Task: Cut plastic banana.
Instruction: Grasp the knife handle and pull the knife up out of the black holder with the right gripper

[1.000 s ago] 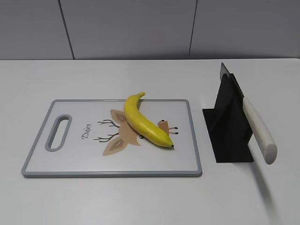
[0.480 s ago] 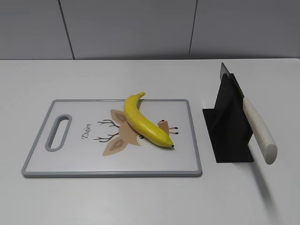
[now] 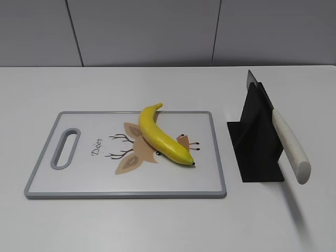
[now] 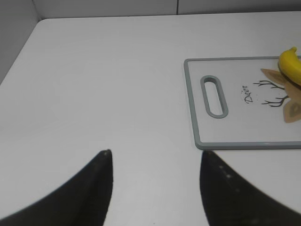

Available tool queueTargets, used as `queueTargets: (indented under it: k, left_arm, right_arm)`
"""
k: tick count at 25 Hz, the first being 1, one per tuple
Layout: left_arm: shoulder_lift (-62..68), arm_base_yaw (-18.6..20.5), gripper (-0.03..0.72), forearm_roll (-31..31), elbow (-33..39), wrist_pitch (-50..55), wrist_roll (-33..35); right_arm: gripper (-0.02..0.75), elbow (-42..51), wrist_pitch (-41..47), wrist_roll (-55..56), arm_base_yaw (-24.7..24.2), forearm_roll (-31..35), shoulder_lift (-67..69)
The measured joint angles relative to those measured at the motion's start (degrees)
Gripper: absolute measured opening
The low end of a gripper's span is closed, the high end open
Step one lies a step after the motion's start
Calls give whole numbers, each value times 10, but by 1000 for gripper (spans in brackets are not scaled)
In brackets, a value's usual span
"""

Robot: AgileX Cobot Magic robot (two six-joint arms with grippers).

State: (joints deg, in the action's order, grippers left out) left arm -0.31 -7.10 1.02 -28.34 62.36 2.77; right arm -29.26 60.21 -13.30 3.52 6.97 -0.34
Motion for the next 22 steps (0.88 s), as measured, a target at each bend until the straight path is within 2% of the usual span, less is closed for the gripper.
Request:
queueTargets:
  k: [6, 17, 22]
  left_arm:
    - [0, 0, 573, 0, 0, -1, -1]
    - [0, 0, 573, 0, 0, -1, -1]
    - [0, 0, 573, 0, 0, -1, -1]
  right_arm:
    - [575, -36, 3, 23, 0, -9, 43]
    - [575, -174, 87, 75, 0, -10, 310]
    - [575, -234, 93, 99, 0, -3, 411]
